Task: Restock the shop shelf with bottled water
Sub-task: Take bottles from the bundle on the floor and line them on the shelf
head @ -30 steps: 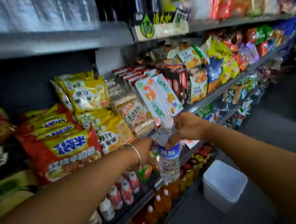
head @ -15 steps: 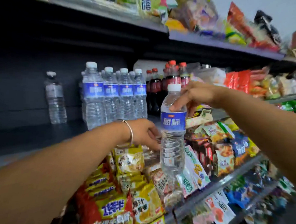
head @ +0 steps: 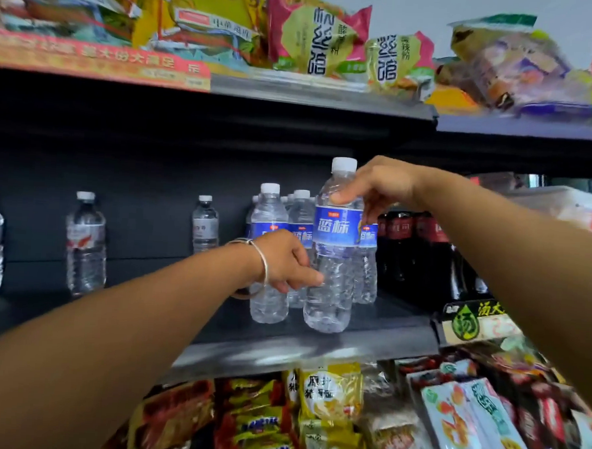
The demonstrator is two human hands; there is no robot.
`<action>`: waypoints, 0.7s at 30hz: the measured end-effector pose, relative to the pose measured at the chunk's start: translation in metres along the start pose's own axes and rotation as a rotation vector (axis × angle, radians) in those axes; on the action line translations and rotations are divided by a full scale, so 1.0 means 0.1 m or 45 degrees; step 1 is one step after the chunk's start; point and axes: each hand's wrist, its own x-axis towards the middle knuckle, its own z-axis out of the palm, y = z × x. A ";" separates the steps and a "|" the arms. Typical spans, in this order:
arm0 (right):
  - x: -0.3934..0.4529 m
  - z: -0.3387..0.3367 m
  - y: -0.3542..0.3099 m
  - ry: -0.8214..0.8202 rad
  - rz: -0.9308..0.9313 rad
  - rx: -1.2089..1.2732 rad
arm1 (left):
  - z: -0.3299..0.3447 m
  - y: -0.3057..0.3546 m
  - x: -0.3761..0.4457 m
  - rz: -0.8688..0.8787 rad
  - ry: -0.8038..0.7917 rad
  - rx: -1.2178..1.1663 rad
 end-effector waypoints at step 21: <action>0.81 0.33 0.43 -0.107 0.019 0.107 | 0.18 -0.32 0.36 -0.299 0.207 -0.108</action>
